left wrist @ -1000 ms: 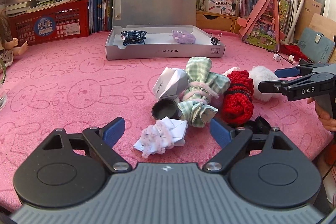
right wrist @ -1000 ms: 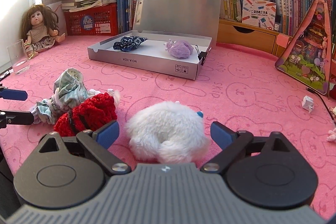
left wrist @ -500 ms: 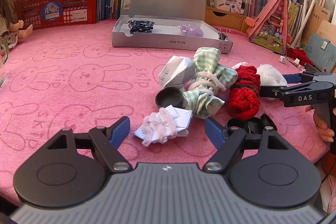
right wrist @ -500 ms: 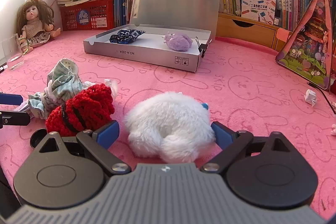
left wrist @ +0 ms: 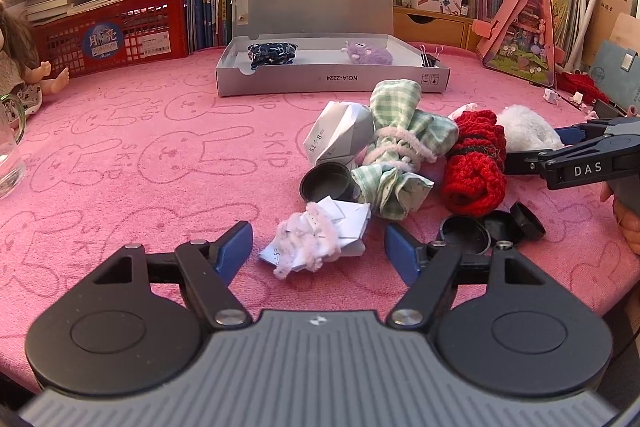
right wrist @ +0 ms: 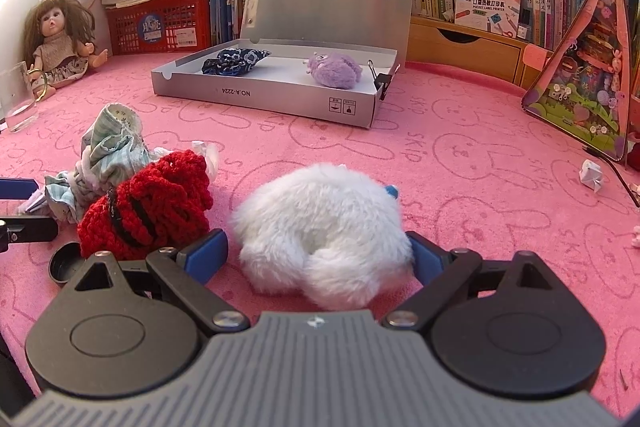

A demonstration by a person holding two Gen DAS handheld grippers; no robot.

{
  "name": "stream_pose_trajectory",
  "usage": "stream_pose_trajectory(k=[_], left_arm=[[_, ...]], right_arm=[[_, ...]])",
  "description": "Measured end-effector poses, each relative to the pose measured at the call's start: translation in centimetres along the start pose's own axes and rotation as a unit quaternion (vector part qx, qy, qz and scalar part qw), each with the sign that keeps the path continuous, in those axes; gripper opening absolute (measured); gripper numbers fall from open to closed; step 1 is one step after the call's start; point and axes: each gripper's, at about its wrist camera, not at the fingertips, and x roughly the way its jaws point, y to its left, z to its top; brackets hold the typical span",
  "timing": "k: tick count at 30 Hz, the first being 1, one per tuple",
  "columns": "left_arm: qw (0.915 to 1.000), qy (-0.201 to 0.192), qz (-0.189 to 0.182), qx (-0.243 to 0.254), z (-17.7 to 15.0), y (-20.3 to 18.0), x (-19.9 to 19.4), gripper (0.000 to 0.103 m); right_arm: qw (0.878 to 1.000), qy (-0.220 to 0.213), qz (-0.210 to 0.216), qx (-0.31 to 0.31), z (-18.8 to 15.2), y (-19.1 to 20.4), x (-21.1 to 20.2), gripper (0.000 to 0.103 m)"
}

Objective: Organize objects
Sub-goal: 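Grasp the pink-white scrunchie with the left gripper while the right gripper grasps the white plush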

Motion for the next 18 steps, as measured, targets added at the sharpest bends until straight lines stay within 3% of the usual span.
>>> stream_pose_trajectory(k=[7, 10, 18], left_arm=[[0.9998, -0.014, -0.006, -0.012, 0.0, 0.4, -0.5, 0.05], [0.9996, -0.018, -0.006, -0.019, 0.2, 0.3, -0.7, 0.048], [0.9992, -0.03, -0.005, -0.026, 0.7, 0.5, -1.3, 0.047]], right_arm=[[1.0, -0.003, -0.005, 0.003, 0.0, -0.1, -0.2, 0.082], [1.0, -0.008, -0.011, 0.001, 0.1, 0.1, -0.4, 0.074], [1.0, -0.012, -0.007, 0.01, 0.2, -0.3, -0.8, 0.073]])
